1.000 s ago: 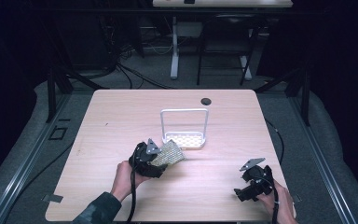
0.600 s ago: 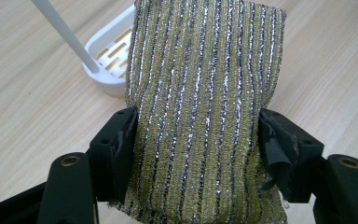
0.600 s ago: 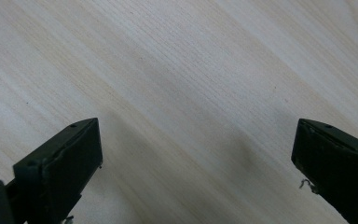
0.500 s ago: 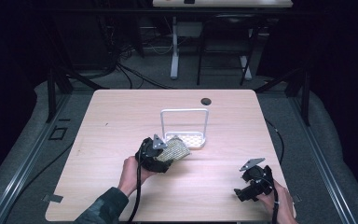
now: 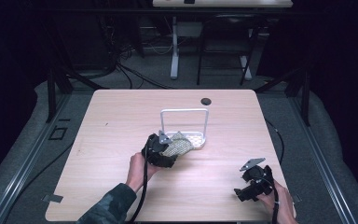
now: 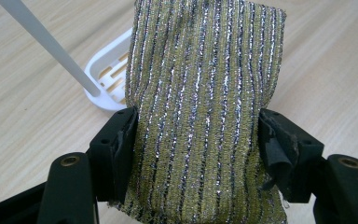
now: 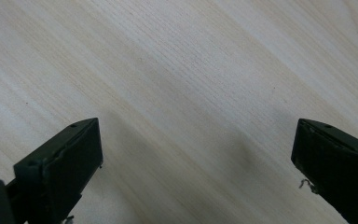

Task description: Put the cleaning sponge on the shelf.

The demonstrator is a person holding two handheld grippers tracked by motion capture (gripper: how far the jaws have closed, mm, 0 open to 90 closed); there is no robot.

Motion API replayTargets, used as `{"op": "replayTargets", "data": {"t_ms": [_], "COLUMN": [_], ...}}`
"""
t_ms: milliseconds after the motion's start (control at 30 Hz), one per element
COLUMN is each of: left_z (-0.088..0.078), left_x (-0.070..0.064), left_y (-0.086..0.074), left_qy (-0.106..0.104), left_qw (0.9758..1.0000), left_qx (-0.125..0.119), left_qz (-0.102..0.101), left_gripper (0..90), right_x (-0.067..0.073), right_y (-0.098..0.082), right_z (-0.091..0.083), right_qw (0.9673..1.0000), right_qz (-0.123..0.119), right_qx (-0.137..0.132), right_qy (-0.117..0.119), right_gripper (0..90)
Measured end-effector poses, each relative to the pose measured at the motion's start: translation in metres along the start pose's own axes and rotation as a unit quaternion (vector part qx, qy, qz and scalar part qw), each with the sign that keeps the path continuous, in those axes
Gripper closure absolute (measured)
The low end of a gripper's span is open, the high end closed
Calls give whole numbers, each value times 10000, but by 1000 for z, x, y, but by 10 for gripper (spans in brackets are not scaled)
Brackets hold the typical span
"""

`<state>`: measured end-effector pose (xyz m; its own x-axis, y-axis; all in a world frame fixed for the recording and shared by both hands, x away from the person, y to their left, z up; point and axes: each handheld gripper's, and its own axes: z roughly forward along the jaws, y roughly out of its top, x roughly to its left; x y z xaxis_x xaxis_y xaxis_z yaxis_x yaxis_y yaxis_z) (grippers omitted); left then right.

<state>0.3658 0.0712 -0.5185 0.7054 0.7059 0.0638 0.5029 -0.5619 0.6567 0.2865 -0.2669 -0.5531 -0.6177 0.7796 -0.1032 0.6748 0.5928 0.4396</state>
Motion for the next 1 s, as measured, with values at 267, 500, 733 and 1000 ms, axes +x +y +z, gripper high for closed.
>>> {"op": "replayTargets", "data": {"t_ms": [267,500,733,1000], "left_z": [11,24,31,38], "left_x": [-3,-9,-6,0], "left_y": [7,13,20,29], "left_qy": [118,240,447,555], "left_qw": [9998,9995,9983,9967], "left_qx": [-30,-58,-173,-228], "left_qz": [-137,-197,-342,-543], "left_gripper": [330,329,331,330], "right_x": [0,1,1,4], "right_y": [0,0,0,1], "right_z": [0,-1,-1,-3], "right_qw": [10000,10000,10000,9999], "right_qz": [-7,-16,-38,-109], "right_qx": [7,-25,-16,-72], "right_qy": [-10,-21,-50,-106], "right_gripper": [12,13,13,21]}}
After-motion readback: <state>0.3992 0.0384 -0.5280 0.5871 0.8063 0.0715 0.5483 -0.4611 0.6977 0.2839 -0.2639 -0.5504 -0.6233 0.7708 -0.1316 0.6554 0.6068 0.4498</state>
